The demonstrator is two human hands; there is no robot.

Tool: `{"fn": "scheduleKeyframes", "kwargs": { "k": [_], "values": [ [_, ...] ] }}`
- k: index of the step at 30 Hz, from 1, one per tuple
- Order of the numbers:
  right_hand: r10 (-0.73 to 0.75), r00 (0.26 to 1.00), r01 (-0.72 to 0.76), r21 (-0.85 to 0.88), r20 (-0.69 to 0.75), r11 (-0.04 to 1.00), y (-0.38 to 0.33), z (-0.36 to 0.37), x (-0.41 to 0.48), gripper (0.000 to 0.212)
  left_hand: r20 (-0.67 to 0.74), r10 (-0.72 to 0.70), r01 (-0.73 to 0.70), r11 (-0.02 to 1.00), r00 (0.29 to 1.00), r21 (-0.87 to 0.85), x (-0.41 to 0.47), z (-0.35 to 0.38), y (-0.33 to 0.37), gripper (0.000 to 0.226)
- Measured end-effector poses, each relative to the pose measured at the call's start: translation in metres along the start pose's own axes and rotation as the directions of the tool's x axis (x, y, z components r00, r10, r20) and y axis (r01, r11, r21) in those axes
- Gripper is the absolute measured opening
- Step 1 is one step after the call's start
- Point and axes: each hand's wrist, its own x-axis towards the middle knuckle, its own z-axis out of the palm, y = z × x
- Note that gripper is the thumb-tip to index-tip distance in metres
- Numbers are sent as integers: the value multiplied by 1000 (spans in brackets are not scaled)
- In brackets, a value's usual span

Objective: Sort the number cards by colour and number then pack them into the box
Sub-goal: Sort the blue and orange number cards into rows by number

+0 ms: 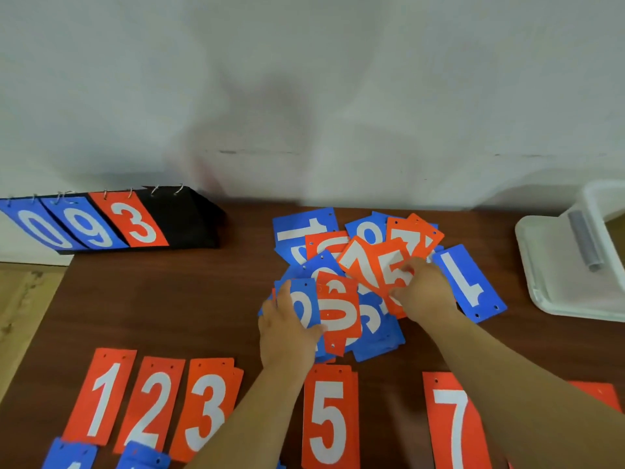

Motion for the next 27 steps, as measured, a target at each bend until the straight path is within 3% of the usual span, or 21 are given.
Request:
{"fn": "scheduleKeyframes", "kwargs": {
  "k": [3, 7, 15, 19, 24, 27],
  "values": [
    [-26, 995, 31, 46, -99, 998, -1, -7, -9, 35, -50, 28, -29, 999, 998, -27, 2, -8, -4, 81],
    [-39, 961, 94, 191, -273, 977, -6, -25, -37, 28, -69, 43, -52, 989, 997, -139, 4, -27, -2, 46],
    [43, 962, 116, 546, -270, 830, -5, -67, -113, 18, -155, 81, -142, 886, 985, -441, -19, -90, 23, 32],
    [17, 964, 168, 659, -265, 733, 9, -80, -151, 22, -156, 145, -203, 853, 977, -480, -47, -112, 39, 29],
    [-13, 961, 206, 683, -276, 701, 38, -98, -203, 22, -189, 223, -287, 833, 956, -473, -108, -123, 50, 25],
    [-58, 977, 183, 673, -204, 717, 59, -103, -233, 23, -153, 224, -270, 843, 962, -466, -153, -119, 40, 25]
  ]
}}
